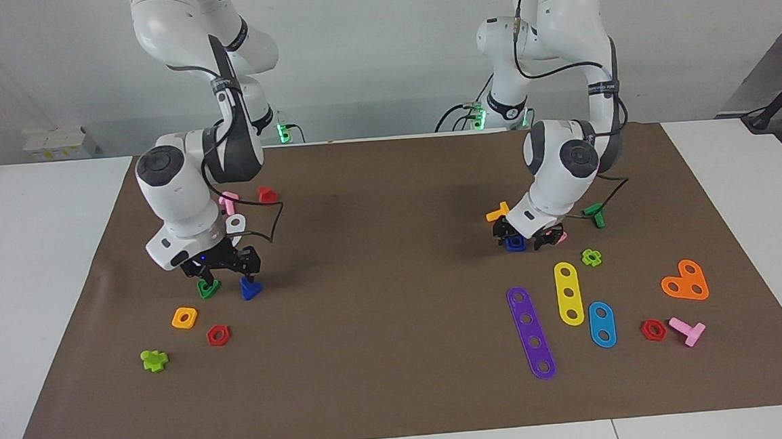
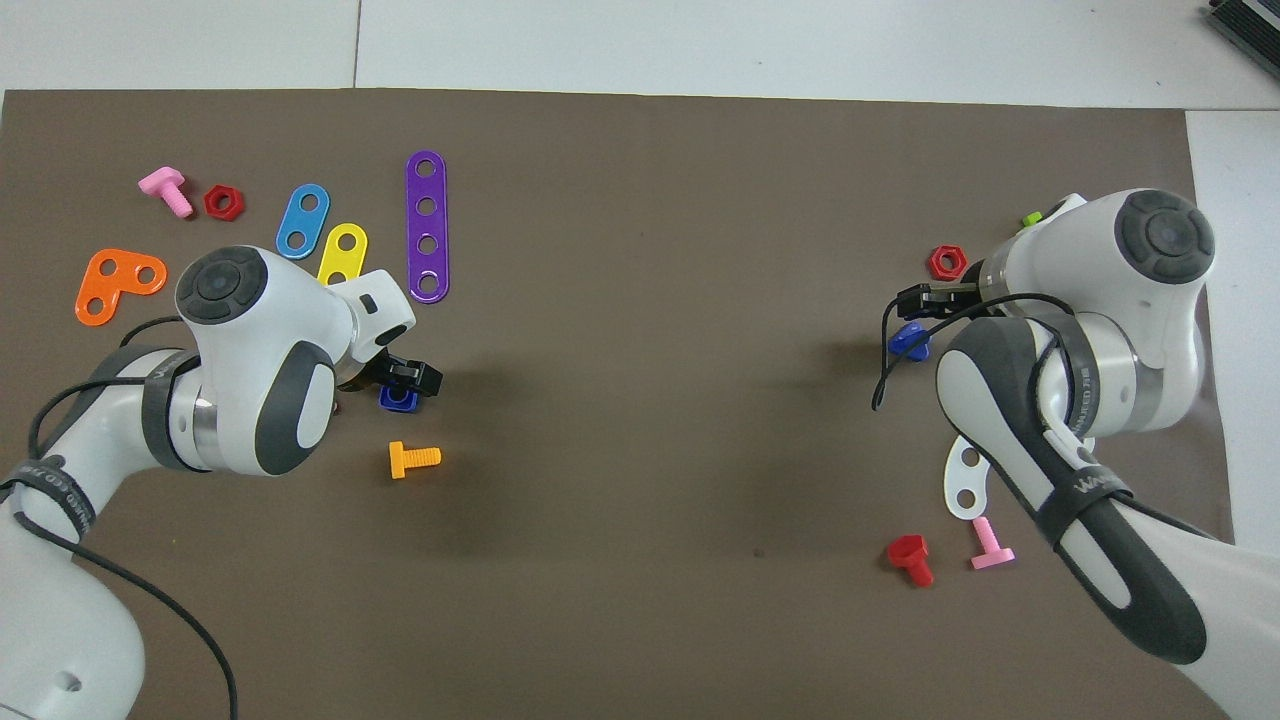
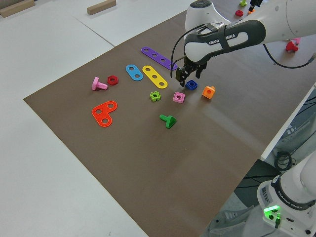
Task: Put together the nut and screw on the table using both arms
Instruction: 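Reach the left gripper to the blue nut while the right gripper reaches the blue screw, then close the left gripper on the blue nut while the right gripper grasps the screw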
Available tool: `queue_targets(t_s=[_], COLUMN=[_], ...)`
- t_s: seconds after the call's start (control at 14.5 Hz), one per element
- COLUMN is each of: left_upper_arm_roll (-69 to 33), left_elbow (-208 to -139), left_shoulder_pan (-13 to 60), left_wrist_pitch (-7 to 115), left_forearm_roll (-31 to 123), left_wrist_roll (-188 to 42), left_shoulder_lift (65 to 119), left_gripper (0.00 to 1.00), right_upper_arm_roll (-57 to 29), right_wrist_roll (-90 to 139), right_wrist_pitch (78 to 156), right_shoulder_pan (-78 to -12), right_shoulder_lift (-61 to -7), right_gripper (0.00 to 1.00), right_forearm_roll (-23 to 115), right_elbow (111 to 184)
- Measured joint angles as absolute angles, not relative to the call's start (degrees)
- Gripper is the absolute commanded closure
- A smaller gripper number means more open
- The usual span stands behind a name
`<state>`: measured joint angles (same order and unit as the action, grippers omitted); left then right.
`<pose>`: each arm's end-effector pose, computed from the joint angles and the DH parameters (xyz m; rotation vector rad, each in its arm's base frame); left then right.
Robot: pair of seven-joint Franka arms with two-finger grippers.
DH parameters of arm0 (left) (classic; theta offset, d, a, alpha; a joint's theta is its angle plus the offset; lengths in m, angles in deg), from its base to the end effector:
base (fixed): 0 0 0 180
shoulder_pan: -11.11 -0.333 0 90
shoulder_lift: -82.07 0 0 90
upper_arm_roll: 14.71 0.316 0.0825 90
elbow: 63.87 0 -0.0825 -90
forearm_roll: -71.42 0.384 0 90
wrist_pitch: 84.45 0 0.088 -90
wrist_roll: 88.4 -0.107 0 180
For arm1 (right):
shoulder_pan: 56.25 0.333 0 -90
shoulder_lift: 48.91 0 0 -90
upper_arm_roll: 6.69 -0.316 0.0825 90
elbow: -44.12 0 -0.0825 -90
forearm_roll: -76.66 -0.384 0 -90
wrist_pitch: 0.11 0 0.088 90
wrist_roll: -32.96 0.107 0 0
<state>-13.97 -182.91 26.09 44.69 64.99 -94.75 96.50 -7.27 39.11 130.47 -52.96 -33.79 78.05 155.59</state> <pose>0.5555 -0.1443 0.3010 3.0323 -0.4358 -0.1238 0.6135 0.0406 0.3533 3.1292 -0.0393 0.1109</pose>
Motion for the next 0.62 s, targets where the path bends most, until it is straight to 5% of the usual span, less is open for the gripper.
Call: queue_targets(t_s=[0.62], left_upper_arm_roll=[-13.9], left_elbow=[-183.7], left_shoulder_pan=[26.1], left_wrist_pitch=[44.7], left_forearm_roll=[65.0], left_wrist_roll=[-95.8], left_shoulder_lift=[96.5], left_gripper=[0.23], right_upper_arm_roll=[-7.3], right_wrist_roll=[39.1], right_wrist_pitch=[133.8], right_shoulder_pan=[-52.8], right_shoulder_lift=[-32.9], right_gripper=[0.36], right_forearm_roll=[78.0], right_elbow=[158.5])
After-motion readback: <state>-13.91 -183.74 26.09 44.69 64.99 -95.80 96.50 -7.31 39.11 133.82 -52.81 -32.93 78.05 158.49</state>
